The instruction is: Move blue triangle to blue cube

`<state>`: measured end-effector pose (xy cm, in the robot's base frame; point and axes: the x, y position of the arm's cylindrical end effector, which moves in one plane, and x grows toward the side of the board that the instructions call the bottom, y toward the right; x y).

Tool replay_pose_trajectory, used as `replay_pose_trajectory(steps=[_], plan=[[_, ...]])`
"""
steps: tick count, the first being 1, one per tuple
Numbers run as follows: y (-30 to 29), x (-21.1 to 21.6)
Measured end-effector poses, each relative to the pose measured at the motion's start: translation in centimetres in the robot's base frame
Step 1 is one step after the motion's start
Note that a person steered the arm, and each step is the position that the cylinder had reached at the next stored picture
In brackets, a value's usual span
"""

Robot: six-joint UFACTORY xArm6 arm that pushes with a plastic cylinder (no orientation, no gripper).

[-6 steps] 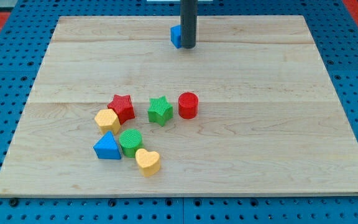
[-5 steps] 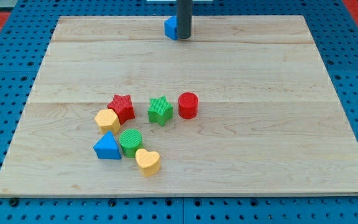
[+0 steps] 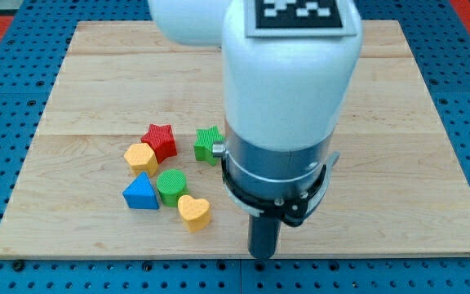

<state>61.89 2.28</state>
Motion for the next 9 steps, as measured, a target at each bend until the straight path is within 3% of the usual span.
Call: replay_pose_trajectory(steps=[2,4,5,6,8,9], plan=[[-13.5,-4.4],[-14.9,-10.2],[-17.5,-9.7],[-20.2,-12.1],[-25.0,-22.0],[-22.4,-25.4]])
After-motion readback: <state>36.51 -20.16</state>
